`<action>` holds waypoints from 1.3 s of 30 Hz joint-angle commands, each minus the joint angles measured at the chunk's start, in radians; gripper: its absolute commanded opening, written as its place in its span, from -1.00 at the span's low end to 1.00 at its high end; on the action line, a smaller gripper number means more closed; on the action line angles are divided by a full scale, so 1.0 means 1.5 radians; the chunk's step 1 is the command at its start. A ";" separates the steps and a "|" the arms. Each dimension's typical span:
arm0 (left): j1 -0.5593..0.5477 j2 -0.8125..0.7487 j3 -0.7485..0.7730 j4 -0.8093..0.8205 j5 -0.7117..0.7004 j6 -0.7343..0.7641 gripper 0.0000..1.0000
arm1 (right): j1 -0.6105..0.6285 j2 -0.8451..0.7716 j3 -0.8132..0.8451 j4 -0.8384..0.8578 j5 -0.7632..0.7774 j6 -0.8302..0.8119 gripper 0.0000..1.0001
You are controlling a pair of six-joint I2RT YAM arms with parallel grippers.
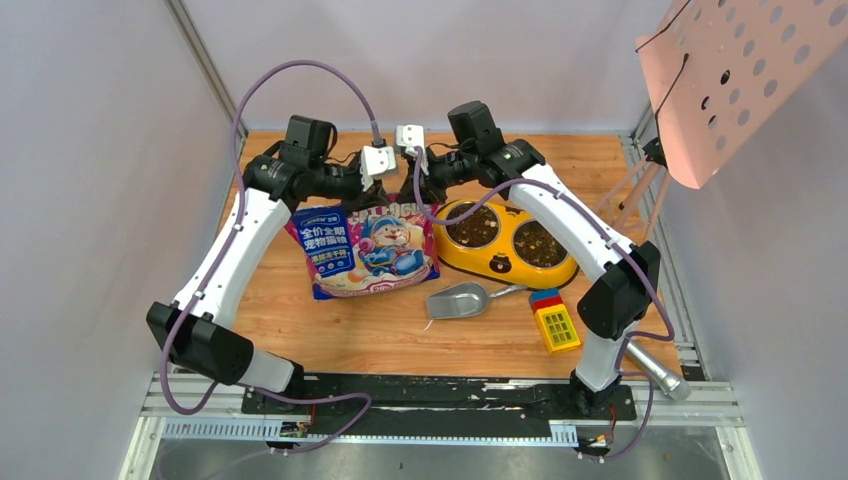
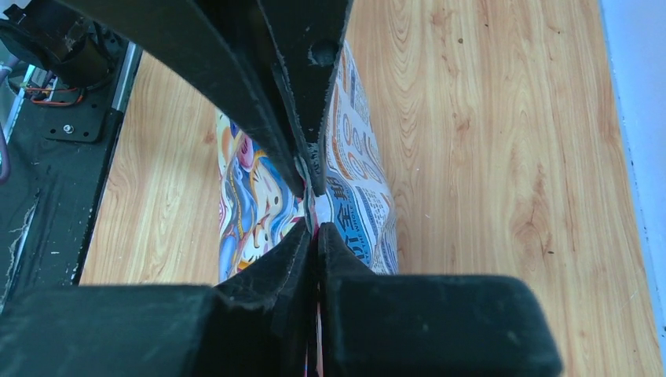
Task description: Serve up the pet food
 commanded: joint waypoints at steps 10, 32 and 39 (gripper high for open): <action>-0.008 0.005 0.038 0.011 -0.030 0.020 -1.00 | -0.050 -0.057 -0.018 -0.045 0.034 -0.046 -1.00; -0.063 0.039 0.067 0.028 -0.040 0.004 -1.00 | -0.079 -0.067 -0.021 -0.050 0.056 -0.042 -0.92; -0.063 0.032 0.057 0.038 -0.046 -0.007 -1.00 | -0.088 -0.075 -0.023 -0.050 0.050 -0.067 -0.57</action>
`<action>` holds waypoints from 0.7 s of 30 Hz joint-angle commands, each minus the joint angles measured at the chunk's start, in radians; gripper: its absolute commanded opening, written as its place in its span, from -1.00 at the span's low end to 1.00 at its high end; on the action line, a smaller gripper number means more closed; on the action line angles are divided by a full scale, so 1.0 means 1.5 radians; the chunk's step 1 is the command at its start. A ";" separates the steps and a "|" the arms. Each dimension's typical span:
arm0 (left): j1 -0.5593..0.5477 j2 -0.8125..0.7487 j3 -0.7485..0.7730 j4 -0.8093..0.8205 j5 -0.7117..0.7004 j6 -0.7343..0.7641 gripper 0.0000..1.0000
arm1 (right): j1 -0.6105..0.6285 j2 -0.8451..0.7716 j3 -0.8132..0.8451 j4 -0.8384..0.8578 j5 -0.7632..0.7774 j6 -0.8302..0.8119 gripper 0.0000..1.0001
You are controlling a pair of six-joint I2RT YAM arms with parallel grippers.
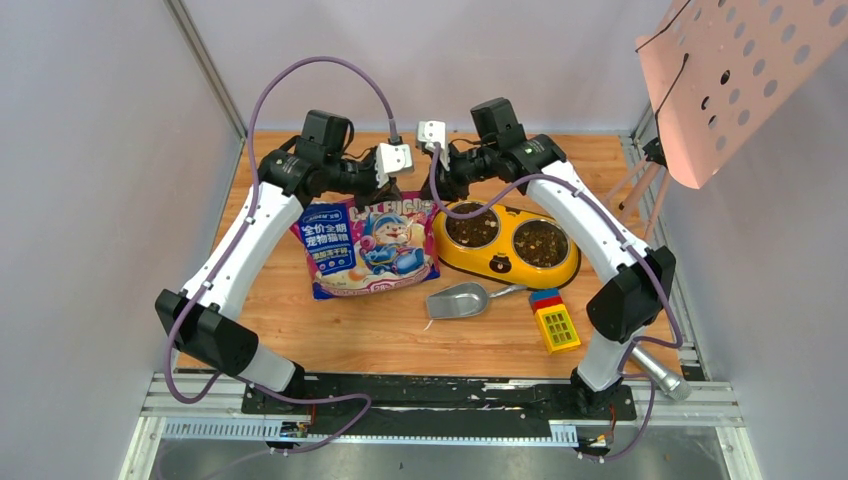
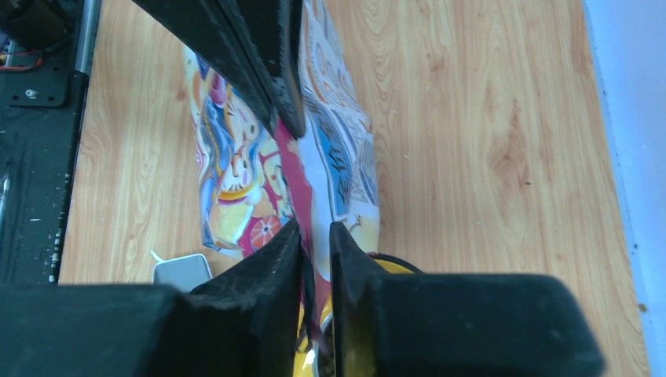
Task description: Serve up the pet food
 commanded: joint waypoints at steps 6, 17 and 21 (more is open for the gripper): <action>-0.006 -0.008 0.022 0.011 -0.002 -0.003 -1.00 | -0.031 -0.047 -0.017 0.009 0.049 -0.063 -0.88; -0.023 0.014 0.027 0.030 0.031 -0.020 -0.20 | -0.030 -0.030 0.022 0.008 -0.021 -0.020 -1.00; -0.044 0.037 0.047 0.040 0.017 -0.025 -0.37 | -0.030 -0.031 0.028 0.011 -0.031 -0.010 -1.00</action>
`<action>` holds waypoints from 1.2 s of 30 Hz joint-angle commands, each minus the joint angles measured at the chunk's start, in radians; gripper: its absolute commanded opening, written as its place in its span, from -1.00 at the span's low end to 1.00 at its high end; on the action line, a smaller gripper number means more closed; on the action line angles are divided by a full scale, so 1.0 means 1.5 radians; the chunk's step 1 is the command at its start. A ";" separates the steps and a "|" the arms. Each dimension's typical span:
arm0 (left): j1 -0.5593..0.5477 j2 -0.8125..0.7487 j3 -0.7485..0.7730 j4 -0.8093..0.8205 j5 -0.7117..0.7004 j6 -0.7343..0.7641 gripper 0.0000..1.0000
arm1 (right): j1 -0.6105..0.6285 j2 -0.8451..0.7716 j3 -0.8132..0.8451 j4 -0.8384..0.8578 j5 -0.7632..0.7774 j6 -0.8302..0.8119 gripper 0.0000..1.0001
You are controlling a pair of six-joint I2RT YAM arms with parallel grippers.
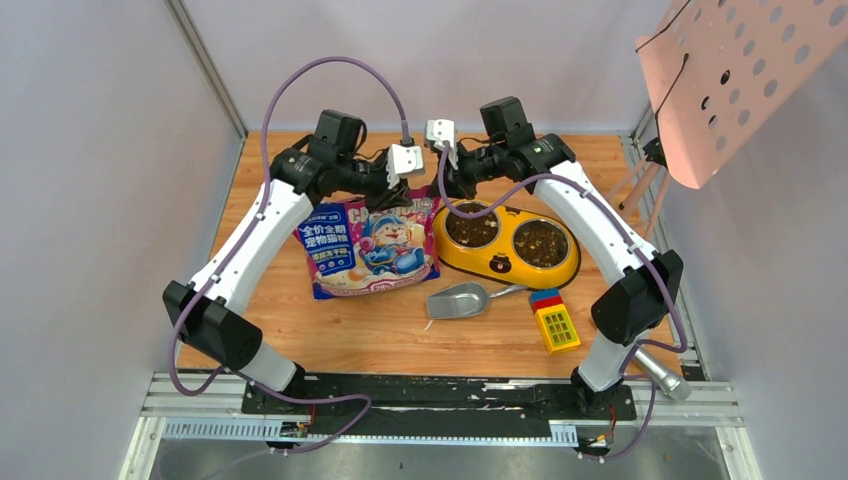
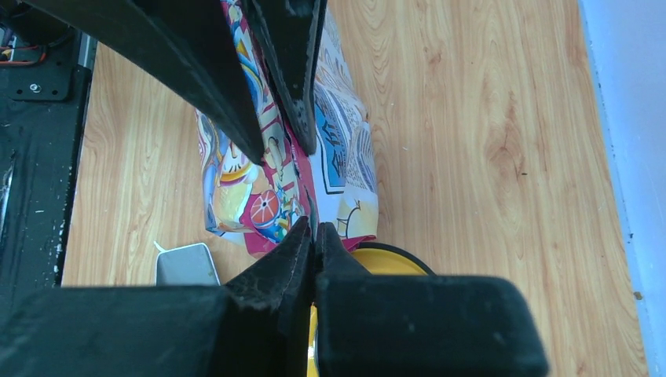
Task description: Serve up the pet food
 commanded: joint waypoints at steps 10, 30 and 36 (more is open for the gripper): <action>-0.016 0.010 0.042 -0.008 -0.020 0.011 -1.00 | -0.052 -0.040 -0.002 0.043 -0.048 0.024 -1.00; 0.167 -0.122 -0.029 -0.145 -0.034 0.089 -0.89 | -0.087 -0.046 -0.013 0.059 -0.034 0.032 -1.00; 0.185 -0.159 -0.038 -0.158 -0.074 0.113 -0.49 | -0.088 -0.046 -0.016 0.059 -0.027 0.035 -1.00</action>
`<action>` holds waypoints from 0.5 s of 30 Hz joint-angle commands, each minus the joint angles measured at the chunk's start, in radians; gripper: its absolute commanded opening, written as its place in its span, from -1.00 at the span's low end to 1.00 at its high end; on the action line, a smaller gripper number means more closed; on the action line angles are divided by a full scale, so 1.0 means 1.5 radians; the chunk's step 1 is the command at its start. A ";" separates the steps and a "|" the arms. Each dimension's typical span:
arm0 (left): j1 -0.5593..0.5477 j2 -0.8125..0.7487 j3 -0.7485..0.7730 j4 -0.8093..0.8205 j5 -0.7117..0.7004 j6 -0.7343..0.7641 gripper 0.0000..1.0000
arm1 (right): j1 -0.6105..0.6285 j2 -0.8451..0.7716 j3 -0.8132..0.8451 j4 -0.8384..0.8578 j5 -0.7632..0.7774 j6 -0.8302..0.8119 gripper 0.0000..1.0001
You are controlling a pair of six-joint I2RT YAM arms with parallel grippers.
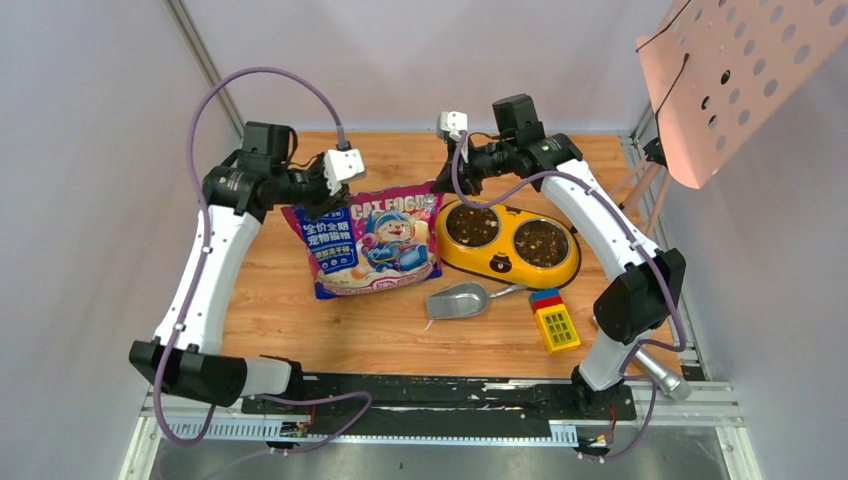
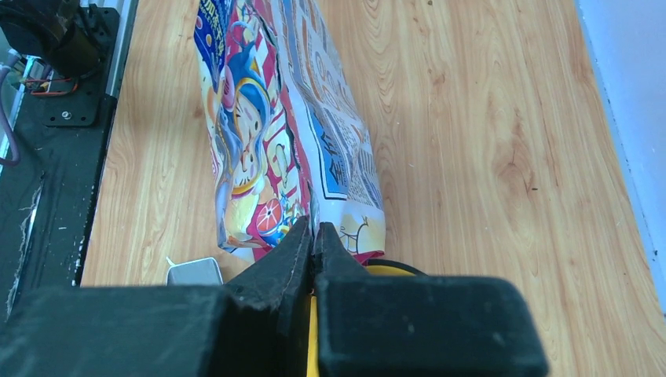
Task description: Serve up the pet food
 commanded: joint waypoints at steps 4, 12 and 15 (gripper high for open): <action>0.047 -0.037 0.044 -0.124 -0.037 0.080 -1.00 | -0.045 -0.043 0.010 0.011 0.056 -0.003 -1.00; 0.061 -0.069 0.002 -0.099 -0.114 0.085 -0.16 | -0.053 -0.043 0.009 0.013 0.056 -0.002 -1.00; 0.079 -0.070 -0.007 -0.131 -0.129 0.134 -0.76 | -0.055 -0.042 0.010 0.013 0.055 -0.002 -1.00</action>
